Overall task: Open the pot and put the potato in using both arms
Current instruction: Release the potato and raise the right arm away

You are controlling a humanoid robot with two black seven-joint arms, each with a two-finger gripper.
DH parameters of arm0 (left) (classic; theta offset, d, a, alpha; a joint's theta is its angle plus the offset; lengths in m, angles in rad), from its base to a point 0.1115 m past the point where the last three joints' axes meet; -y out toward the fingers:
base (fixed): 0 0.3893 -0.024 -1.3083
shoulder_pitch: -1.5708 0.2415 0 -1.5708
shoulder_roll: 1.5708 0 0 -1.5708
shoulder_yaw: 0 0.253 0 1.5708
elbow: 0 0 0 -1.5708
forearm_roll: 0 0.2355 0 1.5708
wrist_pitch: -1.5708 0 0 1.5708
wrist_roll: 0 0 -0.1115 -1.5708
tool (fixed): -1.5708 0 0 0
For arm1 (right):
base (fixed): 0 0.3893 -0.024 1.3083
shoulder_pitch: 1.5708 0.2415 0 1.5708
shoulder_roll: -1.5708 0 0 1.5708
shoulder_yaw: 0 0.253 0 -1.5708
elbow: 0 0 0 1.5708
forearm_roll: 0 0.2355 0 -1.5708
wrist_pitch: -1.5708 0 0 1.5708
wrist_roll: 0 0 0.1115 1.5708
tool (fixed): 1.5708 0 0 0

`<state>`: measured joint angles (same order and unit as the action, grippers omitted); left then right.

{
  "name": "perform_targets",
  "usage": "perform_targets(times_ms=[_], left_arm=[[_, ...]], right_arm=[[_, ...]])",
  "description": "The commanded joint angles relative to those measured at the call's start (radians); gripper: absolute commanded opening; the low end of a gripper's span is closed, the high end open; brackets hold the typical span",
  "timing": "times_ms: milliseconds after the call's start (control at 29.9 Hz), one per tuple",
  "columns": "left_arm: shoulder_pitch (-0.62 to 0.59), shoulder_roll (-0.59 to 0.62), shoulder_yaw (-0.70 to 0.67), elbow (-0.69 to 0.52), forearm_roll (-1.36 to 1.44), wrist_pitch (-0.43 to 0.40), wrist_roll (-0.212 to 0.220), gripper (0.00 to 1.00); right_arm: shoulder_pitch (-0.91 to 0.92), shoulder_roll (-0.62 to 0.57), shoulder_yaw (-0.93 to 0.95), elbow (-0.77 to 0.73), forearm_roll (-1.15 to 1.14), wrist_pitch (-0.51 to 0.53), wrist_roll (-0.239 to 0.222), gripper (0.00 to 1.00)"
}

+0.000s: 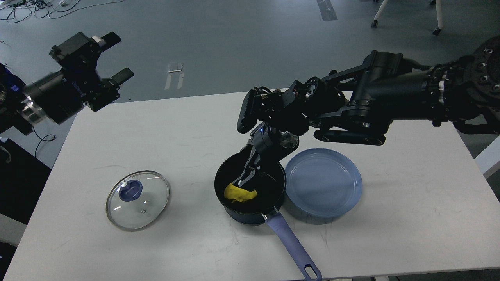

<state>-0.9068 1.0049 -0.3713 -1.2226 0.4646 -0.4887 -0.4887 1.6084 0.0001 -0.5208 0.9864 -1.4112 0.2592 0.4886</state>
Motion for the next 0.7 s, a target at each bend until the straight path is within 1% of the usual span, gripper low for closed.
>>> perform_targets(times_ms=[0,33,167,234,267,334,401,435,502,535,602,669], left_arm=[[-0.001,0.0,-0.001,0.0,0.0,0.0,0.0,0.97],[-0.001,0.0,-0.001,0.0,0.0,0.0,0.0,0.97],[0.0,-0.005,-0.001,0.0,-0.001,0.0,0.0,0.97],[0.0,-0.011,-0.001,0.0,-0.006,0.0,0.0,0.97],[0.002,-0.014,0.0,0.002,-0.009,0.0,0.0,0.97],[0.005,-0.02,0.0,0.003,-0.018,0.0,0.0,0.97],[0.011,-0.034,0.0,0.006,-0.023,0.0,0.0,0.97],[0.011,-0.034,0.0,0.006,-0.023,0.0,0.0,0.97],[0.026,-0.049,0.0,0.008,-0.03,0.0,0.0,0.97],[0.031,-0.054,0.0,0.008,-0.037,0.0,0.0,0.97],[0.051,-0.068,0.0,0.008,-0.067,0.0,0.0,0.97],[0.062,-0.074,0.0,0.009,-0.087,0.0,0.0,0.97]], right_arm=[[0.037,-0.028,0.028,-0.011,0.096,0.0,0.0,0.96],[0.045,-0.041,0.037,-0.017,0.125,0.0,0.0,0.96],[0.048,-0.176,0.128,-0.075,0.375,0.002,0.0,0.96],[0.038,-0.225,0.16,-0.087,0.463,0.003,0.0,0.96],[0.018,-0.27,0.186,-0.097,0.559,0.003,0.0,0.96],[-0.042,-0.337,0.229,-0.098,0.716,0.0,0.0,0.96],[-0.138,-0.425,0.319,-0.098,0.922,-0.001,0.0,0.96],[-0.139,-0.425,0.32,-0.098,0.923,-0.001,0.0,0.96],[-0.267,-0.503,0.419,-0.086,1.081,-0.001,0.0,0.96],[-0.298,-0.521,0.447,-0.084,1.109,-0.001,0.0,0.96],[-0.44,-0.575,0.551,-0.08,1.211,0.006,0.0,0.96],[-0.508,-0.597,0.603,-0.077,1.256,0.014,0.0,0.96]])
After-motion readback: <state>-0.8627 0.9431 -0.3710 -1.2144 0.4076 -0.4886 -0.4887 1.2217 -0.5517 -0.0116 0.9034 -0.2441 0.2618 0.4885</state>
